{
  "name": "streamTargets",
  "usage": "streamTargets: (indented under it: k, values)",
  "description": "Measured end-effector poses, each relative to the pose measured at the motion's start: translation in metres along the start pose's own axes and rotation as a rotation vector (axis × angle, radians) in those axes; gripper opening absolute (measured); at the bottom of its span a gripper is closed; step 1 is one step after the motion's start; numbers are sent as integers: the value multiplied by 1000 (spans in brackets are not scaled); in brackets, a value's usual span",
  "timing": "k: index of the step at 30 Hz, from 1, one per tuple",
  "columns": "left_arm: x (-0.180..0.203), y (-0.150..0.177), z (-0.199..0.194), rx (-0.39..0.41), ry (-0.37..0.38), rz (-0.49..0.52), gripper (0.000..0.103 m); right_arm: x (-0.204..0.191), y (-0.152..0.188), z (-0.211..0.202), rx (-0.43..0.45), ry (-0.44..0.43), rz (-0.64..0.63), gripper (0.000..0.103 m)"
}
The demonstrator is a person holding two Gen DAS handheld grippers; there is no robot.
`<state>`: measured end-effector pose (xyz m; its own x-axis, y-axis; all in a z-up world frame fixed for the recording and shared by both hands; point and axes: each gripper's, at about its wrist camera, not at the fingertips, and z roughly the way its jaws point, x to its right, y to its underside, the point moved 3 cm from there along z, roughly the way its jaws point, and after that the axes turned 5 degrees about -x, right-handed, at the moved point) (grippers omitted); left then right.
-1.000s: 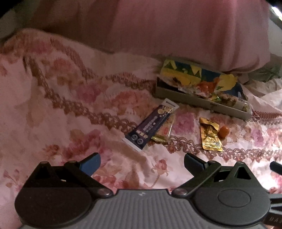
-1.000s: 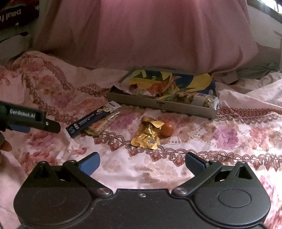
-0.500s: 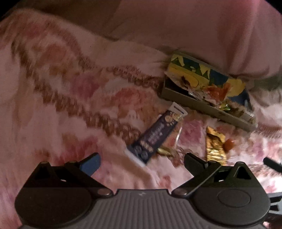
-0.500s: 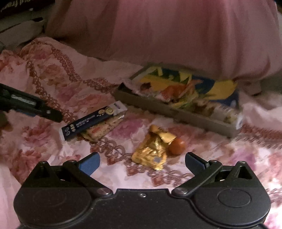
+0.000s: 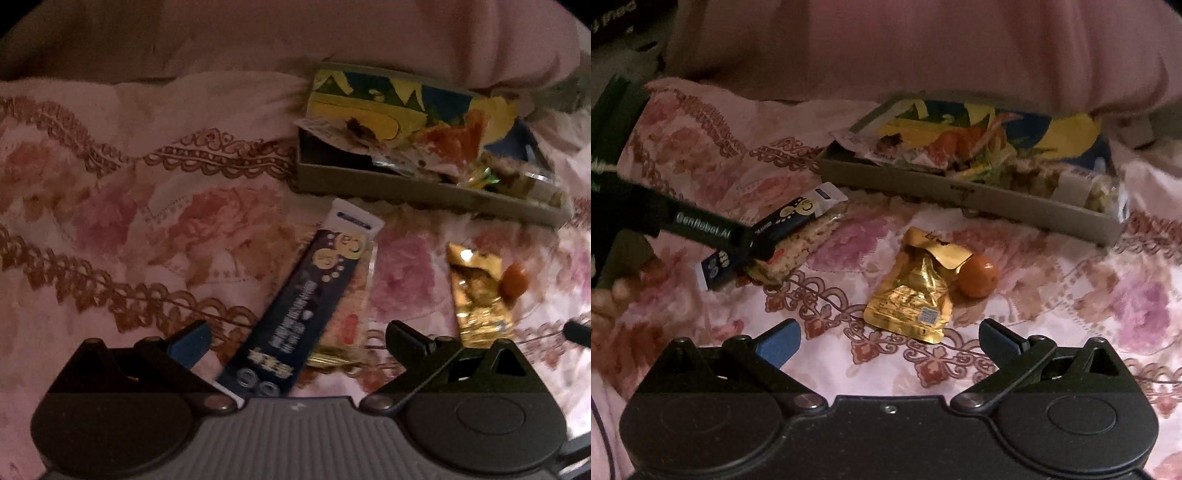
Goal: Organize snacks
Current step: 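Grasp Ca bar with left tool while right tool grasps gold wrapper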
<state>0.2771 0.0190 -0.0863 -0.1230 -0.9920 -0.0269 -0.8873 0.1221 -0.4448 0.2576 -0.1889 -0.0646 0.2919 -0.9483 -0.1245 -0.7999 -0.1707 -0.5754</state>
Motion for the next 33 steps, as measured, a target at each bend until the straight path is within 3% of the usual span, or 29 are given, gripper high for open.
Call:
streamTargets:
  k: [10,17,18,27,33]
  values:
    - [-11,-10,16,1,27,48,100,19,-13,36,-18,-46,138,101]
    - [-11,-8,22,-22,103,28,73,21,-19,54,11,-41,166,96]
    - [-11,-8,22,-22,114,28,66,19,-19,56,15,-46,158,91]
    - [1,4,11,-15,121,60,50,-9,-15,57,17,-4,-22,61]
    - [21,19,3,-25,121,159,48,-6,-16,53,12,-24,20,58]
